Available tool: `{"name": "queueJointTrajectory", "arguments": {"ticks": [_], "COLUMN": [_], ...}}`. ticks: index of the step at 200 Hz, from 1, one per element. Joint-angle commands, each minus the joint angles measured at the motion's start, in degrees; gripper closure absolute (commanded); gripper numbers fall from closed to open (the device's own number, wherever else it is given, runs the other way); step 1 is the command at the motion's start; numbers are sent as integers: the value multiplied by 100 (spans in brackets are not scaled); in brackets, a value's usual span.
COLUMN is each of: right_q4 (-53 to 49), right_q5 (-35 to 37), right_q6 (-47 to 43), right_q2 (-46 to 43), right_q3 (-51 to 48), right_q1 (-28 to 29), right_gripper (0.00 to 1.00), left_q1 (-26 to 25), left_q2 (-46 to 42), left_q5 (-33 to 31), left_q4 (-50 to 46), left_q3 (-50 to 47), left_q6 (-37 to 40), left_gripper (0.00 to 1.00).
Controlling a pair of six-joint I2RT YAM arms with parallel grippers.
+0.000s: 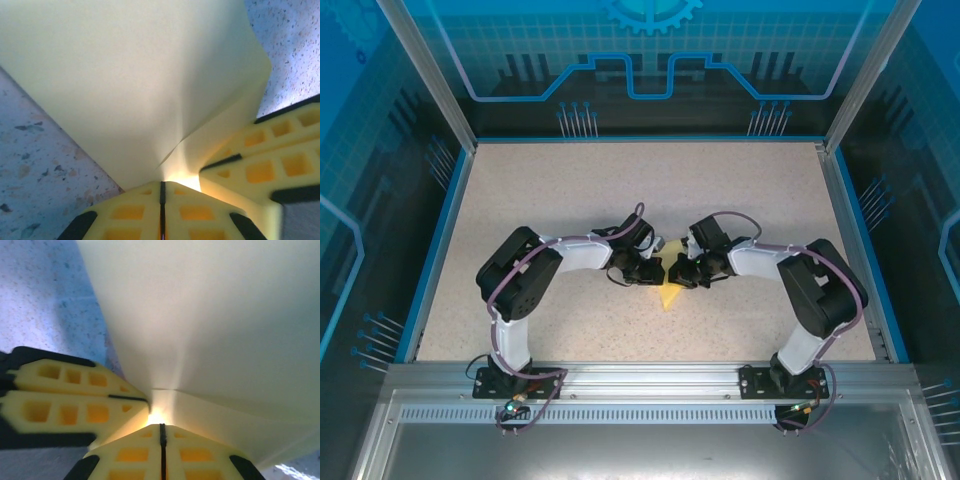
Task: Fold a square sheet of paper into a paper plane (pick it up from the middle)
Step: Third fold the triangle at the center of the table.
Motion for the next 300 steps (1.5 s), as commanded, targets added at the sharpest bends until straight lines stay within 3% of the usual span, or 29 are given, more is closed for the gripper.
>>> {"name": "queueJointTrajectory", "arguments": {"ticks": [1, 120, 207, 300], "right_q4": [-93, -708, -695, -670], "right_q5": [-6, 622, 638, 811], "right_q6": [10, -88, -25, -274], "right_q2": [-269, -82, -574, 208], "right_q3": [-138, -299, -23, 148], "right_q1": [-19, -1, -103, -384], "right_gripper": [92, 93, 93, 94], "left_q1": [-8, -3, -10, -8], "left_q2": [338, 473, 613, 648], "left_q5": [-333, -243, -277, -384], "left_q4": [-314, -446, -684, -866], "left_q3": [27, 174, 361, 432], "left_q6": [236, 503, 711, 837], "left_gripper": [91, 91, 91, 91]}}
